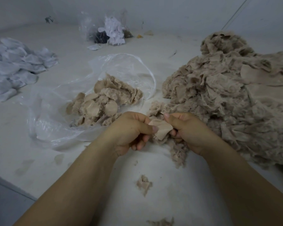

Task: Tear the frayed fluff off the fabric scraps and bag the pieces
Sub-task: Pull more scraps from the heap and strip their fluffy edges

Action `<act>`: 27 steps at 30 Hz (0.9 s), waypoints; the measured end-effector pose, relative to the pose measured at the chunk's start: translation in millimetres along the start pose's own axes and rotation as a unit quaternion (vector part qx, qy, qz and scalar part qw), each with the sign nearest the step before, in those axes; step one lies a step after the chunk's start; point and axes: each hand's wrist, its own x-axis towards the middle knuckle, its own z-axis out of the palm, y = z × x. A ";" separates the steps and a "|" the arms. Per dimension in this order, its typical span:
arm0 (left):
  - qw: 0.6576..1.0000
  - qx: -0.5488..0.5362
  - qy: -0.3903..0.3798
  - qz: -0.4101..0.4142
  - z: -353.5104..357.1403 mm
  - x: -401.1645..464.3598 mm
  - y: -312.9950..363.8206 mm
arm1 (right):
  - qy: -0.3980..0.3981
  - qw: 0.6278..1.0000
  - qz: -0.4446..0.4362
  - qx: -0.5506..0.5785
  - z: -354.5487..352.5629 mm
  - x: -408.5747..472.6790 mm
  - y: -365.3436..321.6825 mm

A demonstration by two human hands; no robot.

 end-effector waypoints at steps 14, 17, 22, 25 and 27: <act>0.975 0.004 0.214 0.053 3.6 14.4 -7.7 | -0.015 1.000 0.007 -0.023 -5.2 1.8 2.9; 0.963 0.119 0.232 0.072 8.1 17.7 -14.3 | -0.015 1.000 0.001 -0.027 -5.7 2.1 3.6; 0.949 0.172 0.245 0.101 4.8 22.4 -12.5 | -0.016 0.999 0.001 -0.038 -6.2 2.0 3.3; 0.929 0.241 0.251 0.124 2.1 25.5 -9.3 | -0.012 0.998 0.000 -0.058 -4.0 1.8 2.8; 0.915 0.277 0.260 0.134 -1.0 27.4 -4.1 | -0.009 0.997 0.002 -0.074 -0.5 1.2 2.5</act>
